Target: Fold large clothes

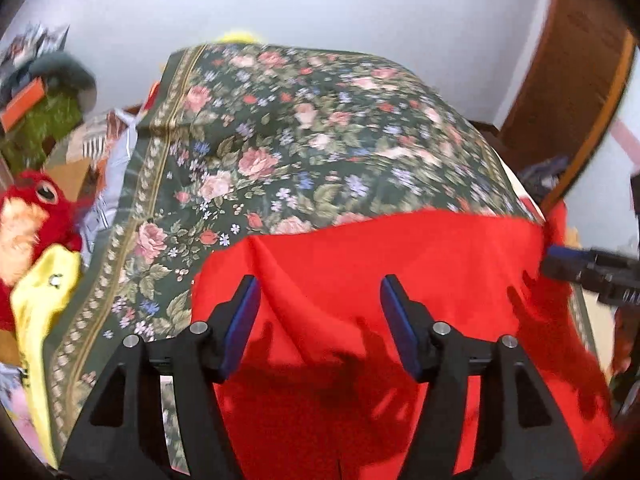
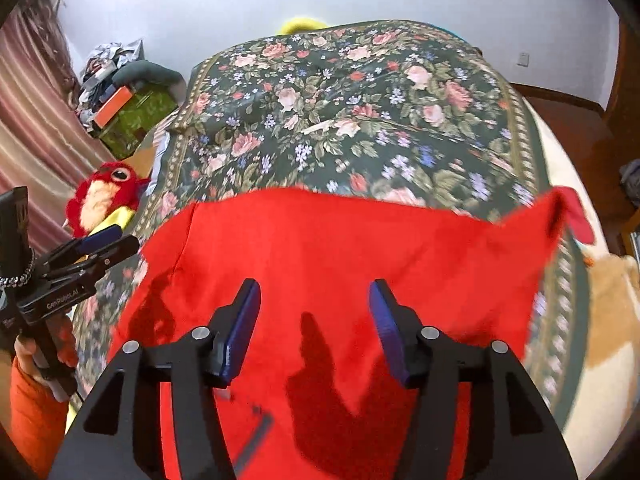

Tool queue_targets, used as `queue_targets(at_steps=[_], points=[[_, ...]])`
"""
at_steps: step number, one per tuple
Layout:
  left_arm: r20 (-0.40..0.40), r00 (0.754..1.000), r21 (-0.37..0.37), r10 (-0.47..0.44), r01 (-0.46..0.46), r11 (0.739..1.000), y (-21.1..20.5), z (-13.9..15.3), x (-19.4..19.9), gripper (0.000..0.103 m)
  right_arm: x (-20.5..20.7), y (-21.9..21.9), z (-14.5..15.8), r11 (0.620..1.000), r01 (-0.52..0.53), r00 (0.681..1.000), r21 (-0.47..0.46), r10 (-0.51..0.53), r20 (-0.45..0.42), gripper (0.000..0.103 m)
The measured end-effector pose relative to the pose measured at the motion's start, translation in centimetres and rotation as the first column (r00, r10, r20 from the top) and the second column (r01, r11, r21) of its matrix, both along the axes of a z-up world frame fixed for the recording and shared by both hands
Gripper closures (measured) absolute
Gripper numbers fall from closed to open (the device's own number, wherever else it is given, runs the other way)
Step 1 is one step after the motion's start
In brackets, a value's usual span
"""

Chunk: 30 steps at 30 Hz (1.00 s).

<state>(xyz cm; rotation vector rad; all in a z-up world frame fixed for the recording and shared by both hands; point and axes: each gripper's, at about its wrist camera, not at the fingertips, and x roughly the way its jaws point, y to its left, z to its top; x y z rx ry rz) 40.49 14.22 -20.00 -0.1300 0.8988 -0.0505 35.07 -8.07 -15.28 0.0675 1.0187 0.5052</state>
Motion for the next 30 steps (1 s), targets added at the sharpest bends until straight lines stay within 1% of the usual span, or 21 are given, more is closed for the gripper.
queue_targets(at_steps=[2, 4, 6, 8, 10, 11, 12, 13, 14, 15, 16, 17, 18, 19, 20, 22, 25, 26, 28, 30], points=[[-0.041, 0.998, -0.036, 0.043, -0.045, 0.998, 1.7, -1.6, 1.8, 0.042, 1.5, 0.3, -1.0, 1.000, 0.018, 1.000, -0.006, -0.018, -0.020, 0.050], [-0.077, 0.994, -0.034, 0.072, -0.075, 0.997, 2.6, -3.0, 2.6, 0.042, 3.0, -0.1, -2.3, 0.998, 0.056, 0.997, -0.009, -0.056, -0.053, 0.050], [-0.110, 0.989, -0.006, 0.103, -0.104, 0.995, 3.6, -4.9, 3.0, 0.042, 4.1, -1.3, -3.6, 0.994, 0.107, 0.991, -0.014, -0.108, -0.077, 0.050], [-0.151, 0.980, 0.031, 0.128, -0.124, 0.992, 4.4, -7.2, 2.8, 0.042, 4.7, -2.7, -4.1, 0.992, 0.128, 0.988, -0.008, -0.129, -0.086, 0.050], [-0.184, 0.973, 0.054, 0.143, -0.135, 0.989, 5.1, -8.9, 2.5, 0.041, 4.5, -4.7, -4.3, 0.988, 0.155, 0.986, -0.020, -0.156, -0.061, 0.051], [-0.197, 0.966, 0.085, 0.169, -0.155, 0.984, 5.5, -9.8, 2.1, 0.041, 4.3, -5.5, -4.2, 0.987, 0.158, 0.986, -0.019, -0.159, -0.049, 0.051], [-0.206, 0.960, 0.101, 0.191, -0.173, 0.980, 5.9, -10.5, 1.7, 0.038, 3.7, -6.7, -4.2, 0.984, 0.177, 0.983, -0.028, -0.178, -0.039, 0.051], [-0.208, 0.958, 0.083, 0.199, -0.186, 0.979, 6.6, -11.0, 1.1, 0.034, 3.3, -7.6, -4.3, 0.981, 0.191, 0.981, -0.036, -0.193, -0.036, 0.051], [-0.203, 0.956, 0.063, 0.211, -0.202, 0.977, 7.1, -11.1, 0.7, 0.033, 2.8, -8.6, -4.3, 0.980, 0.198, 0.980, -0.038, -0.199, -0.031, 0.052], [-0.203, 0.953, 0.045, 0.225, -0.220, 0.974, 7.6, -11.2, 0.3, 0.033, 2.4, -9.3, -4.3, 0.976, 0.210, 0.977, -0.063, -0.212, -0.021, 0.052], [-0.207, 0.948, 0.038, 0.242, -0.239, 0.970, 8.2, -11.2, -0.2, 0.033, 2.0, -10.1, -4.2, 0.965, 0.240, 0.971, -0.108, -0.241, 0.004, 0.052], [-0.206, 0.946, 0.042, 0.251, -0.247, 0.968, 8.4, -11.2, -0.5, 0.033, 1.6, -10.9, -4.1, 0.952, 0.270, 0.963, -0.143, -0.269, 0.028, 0.052], [-0.207, 0.944, 0.053, 0.256, -0.250, 0.967, 8.5, -11.2, -0.9, 0.033, 1.2, -11.8, -4.1, 0.941, 0.296, 0.955, -0.166, -0.294, 0.035, 0.050], [-0.211, 0.943, 0.070, 0.259, -0.250, 0.966, 8.6, -11.1, -1.2, 0.032, 0.9, -13.0, -4.3, 0.923, 0.332, 0.942, -0.193, -0.333, 0.024, 0.050], [-0.214, 0.940, 0.092, 0.266, -0.251, 0.964, 8.7, -11.0, -1.4, 0.031, 0.7, -13.9, -4.5, 0.912, 0.357, 0.932, -0.201, -0.363, 0.011, 0.050], [-0.212, 0.936, 0.121, 0.282, -0.261, 0.958, 9.0, -10.7, -2.1, 0.030, 0.1, -16.4, -4.8, 0.901, 0.398, 0.912, -0.173, -0.408, -0.028, 0.050], [-0.208, 0.930, 0.156, 0.302, -0.273, 0.949, 9.1, -9.9, -2.9, 0.030, -1.1, -18.8, -4.4, 0.870, 0.452, 0.882, -0.197, -0.469, -0.050, 0.050], [-0.207, 0.928, 0.178, 0.310, -0.276, 0.945, 9.2, -9.7, -3.1, 0.030, -1.7, -19.1, -4.0, 0.870, 0.453, 0.881, -0.192, -0.470, -0.051, 0.050], [-0.204, 0.924, 0.257, 0.323, -0.268, 0.929, 9.1, -9.1, -3.8, 0.030, -3.2, -19.8, -2.8, 0.880, 0.444, 0.887, -0.167, -0.458, -0.058, 0.050], [-0.202, 0.930, 0.280, 0.306, -0.245, 0.928, 8.8, -8.2, -4.9, 0.030, -4.7, -19.8, -1.0, 0.892, 0.424, 0.900, -0.155, -0.434, -0.034, 0.050]])
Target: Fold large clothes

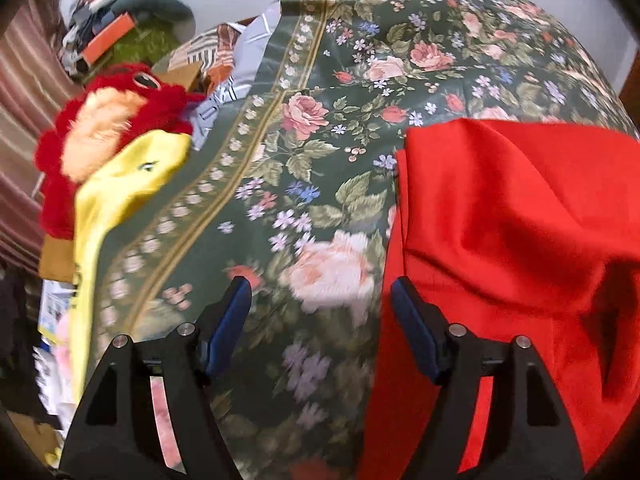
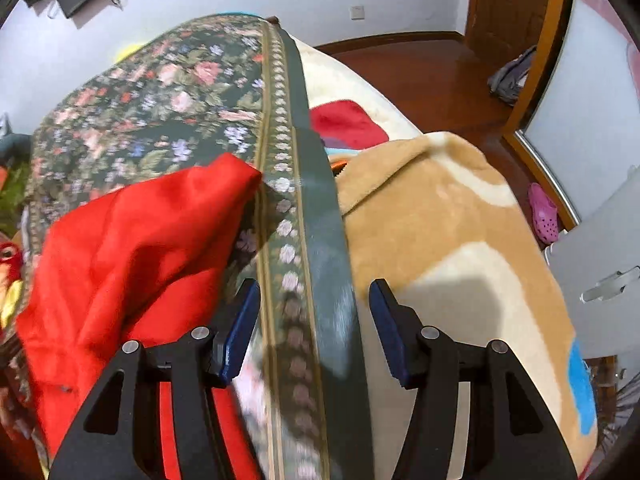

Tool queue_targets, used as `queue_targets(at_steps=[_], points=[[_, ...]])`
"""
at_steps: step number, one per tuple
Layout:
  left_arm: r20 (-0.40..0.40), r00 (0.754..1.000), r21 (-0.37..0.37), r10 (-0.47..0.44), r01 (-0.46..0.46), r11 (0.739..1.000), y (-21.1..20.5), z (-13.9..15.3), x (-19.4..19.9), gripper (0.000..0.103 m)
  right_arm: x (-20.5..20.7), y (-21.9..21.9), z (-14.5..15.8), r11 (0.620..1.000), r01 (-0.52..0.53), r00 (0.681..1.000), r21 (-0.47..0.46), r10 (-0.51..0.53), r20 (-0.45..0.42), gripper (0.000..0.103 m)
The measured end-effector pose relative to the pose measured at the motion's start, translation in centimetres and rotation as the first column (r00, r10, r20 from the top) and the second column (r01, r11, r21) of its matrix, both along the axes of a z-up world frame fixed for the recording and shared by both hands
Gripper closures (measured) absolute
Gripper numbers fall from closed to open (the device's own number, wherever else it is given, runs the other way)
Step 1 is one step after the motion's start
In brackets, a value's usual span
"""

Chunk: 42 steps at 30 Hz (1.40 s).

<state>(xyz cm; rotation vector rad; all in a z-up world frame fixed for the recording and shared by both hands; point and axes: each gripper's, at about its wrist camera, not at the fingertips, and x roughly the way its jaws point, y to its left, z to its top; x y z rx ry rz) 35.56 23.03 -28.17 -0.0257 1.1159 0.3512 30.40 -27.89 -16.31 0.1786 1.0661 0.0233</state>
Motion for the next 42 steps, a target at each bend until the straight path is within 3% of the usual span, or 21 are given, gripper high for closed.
queue_targets(at_steps=[6, 12, 17, 19, 22, 27, 33, 37, 42], points=[[0.102, 0.993, -0.025, -0.063, 0.066, 0.997, -1.4, 5.7, -4.1, 0.030, -3.7, 2.0, 6.0, 0.994, -0.107, 0.986, -0.026, 0.110, 0.125, 0.048], [0.242, 0.962, -0.025, -0.125, 0.135, 0.991, -4.3, 12.5, -8.0, 0.030, -6.9, 4.7, 10.5, 0.982, -0.187, 0.951, -0.032, 0.189, 0.244, 0.041], [0.328, 0.928, -0.002, -0.175, 0.185, 0.983, -6.3, 16.6, -11.9, 0.028, -9.5, 6.6, 12.0, 0.968, -0.245, 0.924, -0.058, 0.251, 0.288, 0.038], [0.345, 0.920, 0.004, -0.188, 0.199, 0.980, -6.8, 17.4, -13.2, 0.024, -10.9, 7.1, 12.2, 0.962, -0.265, 0.914, -0.072, 0.274, 0.299, 0.030], [0.357, 0.912, -0.003, -0.203, 0.219, 0.976, -7.4, 17.8, -15.1, 0.021, -12.5, 7.8, 11.9, 0.952, -0.294, 0.904, -0.090, 0.307, 0.298, 0.026], [0.332, 0.924, -0.067, -0.190, 0.224, 0.972, -7.6, 16.2, -17.7, 0.007, -14.2, 8.5, 9.8, 0.933, -0.343, 0.907, -0.107, 0.359, 0.221, 0.023], [0.203, 0.968, -0.204, -0.146, 0.188, 0.961, -6.4, 10.4, -19.9, 0.006, -15.7, 8.4, 5.7, 0.933, -0.356, 0.927, -0.044, 0.359, 0.108, 0.023], [0.099, 0.991, -0.366, -0.094, 0.124, 0.922, -5.1, 5.5, -21.4, 0.006, -16.5, 8.1, 2.5, 0.941, -0.339, 0.941, -0.004, 0.339, 0.023, 0.023], [0.020, 0.999, -0.465, -0.034, 0.039, 0.884, -4.3, 1.1, -23.4, 0.006, -16.9, 6.9, -0.7, 0.957, -0.275, 0.957, 0.089, 0.281, -0.072, 0.023]])
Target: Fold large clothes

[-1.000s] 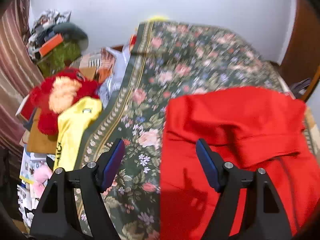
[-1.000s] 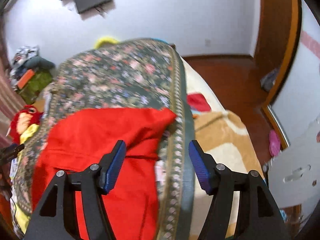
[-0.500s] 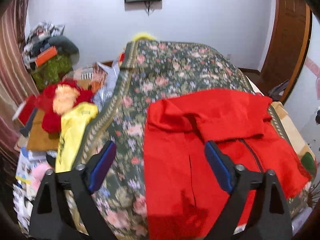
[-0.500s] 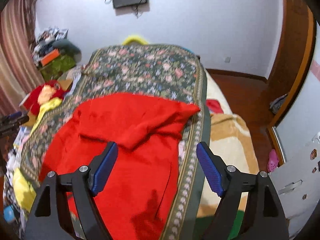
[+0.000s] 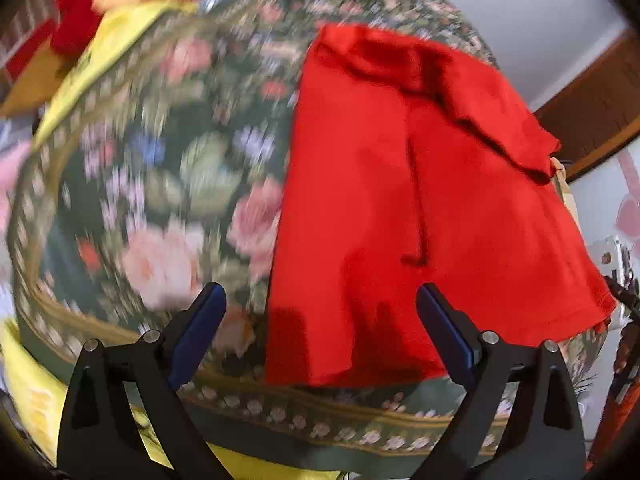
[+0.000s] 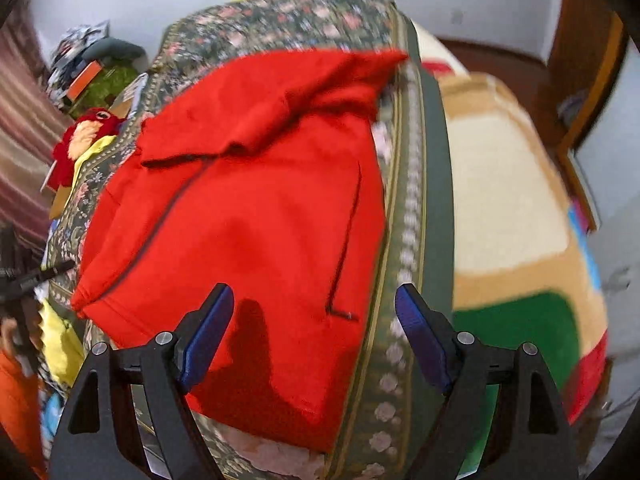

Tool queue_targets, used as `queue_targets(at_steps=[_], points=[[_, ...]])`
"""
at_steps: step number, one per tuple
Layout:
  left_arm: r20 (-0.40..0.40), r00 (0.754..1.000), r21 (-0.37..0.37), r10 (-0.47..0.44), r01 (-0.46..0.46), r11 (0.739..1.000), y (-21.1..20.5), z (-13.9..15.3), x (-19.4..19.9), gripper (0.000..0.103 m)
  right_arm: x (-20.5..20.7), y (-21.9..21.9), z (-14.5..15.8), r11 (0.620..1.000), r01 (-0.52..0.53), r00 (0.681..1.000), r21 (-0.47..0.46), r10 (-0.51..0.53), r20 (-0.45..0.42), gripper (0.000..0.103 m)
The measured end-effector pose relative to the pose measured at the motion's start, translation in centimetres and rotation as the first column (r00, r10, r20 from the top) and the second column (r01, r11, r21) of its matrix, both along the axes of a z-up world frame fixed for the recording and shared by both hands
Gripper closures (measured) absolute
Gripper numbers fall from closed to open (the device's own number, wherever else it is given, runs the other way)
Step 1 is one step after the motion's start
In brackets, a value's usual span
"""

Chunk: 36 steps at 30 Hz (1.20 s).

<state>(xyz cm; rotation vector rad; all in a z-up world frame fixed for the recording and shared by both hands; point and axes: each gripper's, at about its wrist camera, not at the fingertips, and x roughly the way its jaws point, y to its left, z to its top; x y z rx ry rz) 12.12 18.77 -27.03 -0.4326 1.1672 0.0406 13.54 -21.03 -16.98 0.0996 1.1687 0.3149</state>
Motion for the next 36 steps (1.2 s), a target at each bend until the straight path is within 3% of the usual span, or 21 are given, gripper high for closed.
queue_targets(at_steps=[6, 8, 10, 11, 12, 14, 16, 19, 21, 28, 36], points=[[-0.039, 0.996, -0.081, 0.082, -0.085, 0.993, 0.8, -3.0, -2.4, 0.009, -0.7, -1.7, -1.1, 0.993, 0.048, 0.998, 0.104, -0.043, -0.046, 0.023], [-0.026, 0.995, -0.086, 0.091, -0.093, 0.992, 0.6, -3.1, -2.7, 0.022, -0.5, -1.9, -1.4, 0.989, 0.058, 0.997, 0.137, -0.050, -0.058, 0.023], [-0.015, 0.997, -0.079, 0.074, -0.075, 0.994, 0.1, -2.9, -2.5, 0.049, -0.2, -1.7, -1.7, 0.986, 0.068, 0.996, 0.154, -0.060, -0.060, 0.023], [-0.010, 0.999, -0.087, 0.054, -0.054, 0.995, -0.3, -2.7, -2.3, 0.056, -0.1, -1.6, -1.8, 0.985, 0.070, 0.996, 0.157, -0.062, -0.057, 0.024], [-0.005, 0.999, -0.093, 0.043, -0.044, 0.995, -0.6, -2.6, -2.1, 0.067, 0.0, -1.5, -1.8, 0.984, 0.070, 0.997, 0.164, -0.062, -0.050, 0.030], [0.000, 0.999, -0.085, 0.034, -0.033, 0.996, -1.1, -2.4, -1.7, 0.076, 0.1, -1.2, -1.8, 0.982, 0.063, 0.998, 0.178, -0.057, -0.037, 0.041], [0.006, 1.000, -0.085, 0.022, -0.021, 0.996, -1.2, -2.3, -0.5, 0.093, 0.5, -0.7, -1.7, 0.980, 0.053, 0.998, 0.194, -0.048, -0.030, 0.060], [0.040, 0.999, -0.104, 0.008, -0.004, 0.995, -1.6, -1.3, 0.4, 0.098, 1.0, -0.4, -1.4, 0.978, 0.034, 0.999, 0.205, -0.029, -0.031, 0.082], [0.071, 0.997, -0.091, 0.002, 0.004, 0.996, -2.0, -0.2, 1.0, 0.098, 1.3, -0.2, -1.0, 0.976, 0.019, 1.000, 0.218, -0.014, -0.025, 0.085], [0.215, 0.977, -0.070, 0.002, 0.013, 0.997, -1.5, 5.6, 3.8, 0.100, 2.1, 0.6, 2.1, 0.976, -0.018, 0.992, 0.217, -0.011, 0.130, 0.088], [0.396, 0.918, -0.048, 0.007, 0.013, 0.999, 0.0, 13.3, 9.1, 0.100, 6.4, 0.9, 5.2, 0.969, -0.036, 0.976, 0.244, -0.018, 0.216, 0.089]])
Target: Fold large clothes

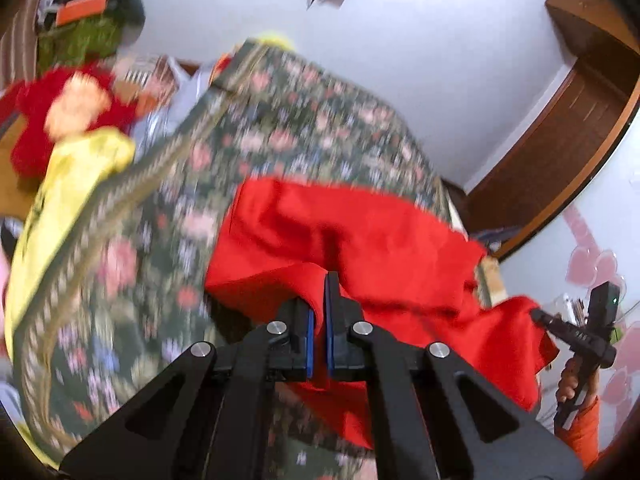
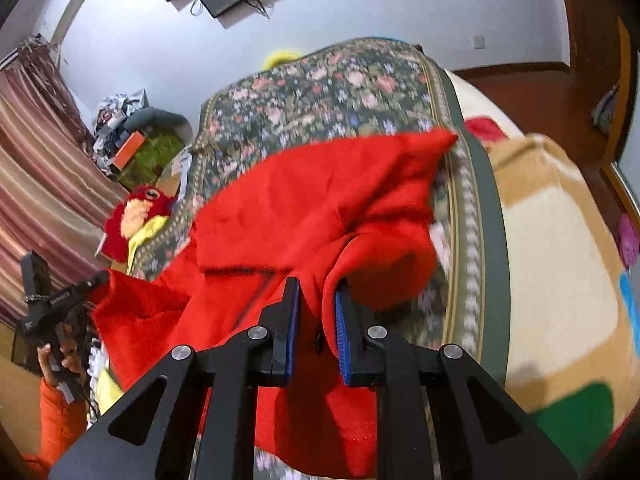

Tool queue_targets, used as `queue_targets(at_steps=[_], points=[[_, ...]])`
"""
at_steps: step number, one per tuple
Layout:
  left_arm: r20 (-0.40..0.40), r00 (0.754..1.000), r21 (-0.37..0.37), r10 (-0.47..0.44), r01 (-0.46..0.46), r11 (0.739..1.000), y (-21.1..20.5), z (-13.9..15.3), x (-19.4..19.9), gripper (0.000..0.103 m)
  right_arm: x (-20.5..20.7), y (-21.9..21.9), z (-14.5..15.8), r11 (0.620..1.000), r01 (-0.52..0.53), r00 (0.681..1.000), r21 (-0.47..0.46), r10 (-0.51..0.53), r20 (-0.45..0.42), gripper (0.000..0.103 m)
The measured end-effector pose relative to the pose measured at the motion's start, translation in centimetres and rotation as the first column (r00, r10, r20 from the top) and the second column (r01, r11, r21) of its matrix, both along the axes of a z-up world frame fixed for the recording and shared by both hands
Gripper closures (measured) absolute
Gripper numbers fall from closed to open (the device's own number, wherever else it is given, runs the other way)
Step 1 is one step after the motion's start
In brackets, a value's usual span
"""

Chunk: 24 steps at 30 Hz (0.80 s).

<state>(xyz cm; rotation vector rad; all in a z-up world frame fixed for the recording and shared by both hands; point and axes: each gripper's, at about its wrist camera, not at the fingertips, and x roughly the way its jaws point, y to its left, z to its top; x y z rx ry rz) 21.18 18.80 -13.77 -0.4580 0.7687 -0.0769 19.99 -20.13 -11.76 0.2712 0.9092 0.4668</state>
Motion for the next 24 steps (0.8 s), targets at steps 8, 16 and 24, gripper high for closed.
queue_targets(at_steps=[8, 16, 24], points=[[0.095, 0.995, 0.137, 0.042, -0.055, 0.989, 0.4, 3.8, 7.9, 0.100, 7.6, -0.8, 1.7, 0.997, 0.081, 0.996, 0.009, -0.081, 0.043, 0.092], [-0.017, 0.992, 0.150, 0.121, -0.117, 0.982, 2.3, -1.6, 17.0, 0.100, 15.8, -2.0, 0.4, 0.981, 0.190, 0.981, -0.046, -0.188, 0.046, 0.100], [-0.259, 0.960, 0.162, 0.109, -0.068, 0.984, 2.6, -10.1, 22.0, 0.083, 16.1, -1.7, -3.2, 0.975, 0.158, 0.987, -0.158, -0.160, -0.002, 0.099]])
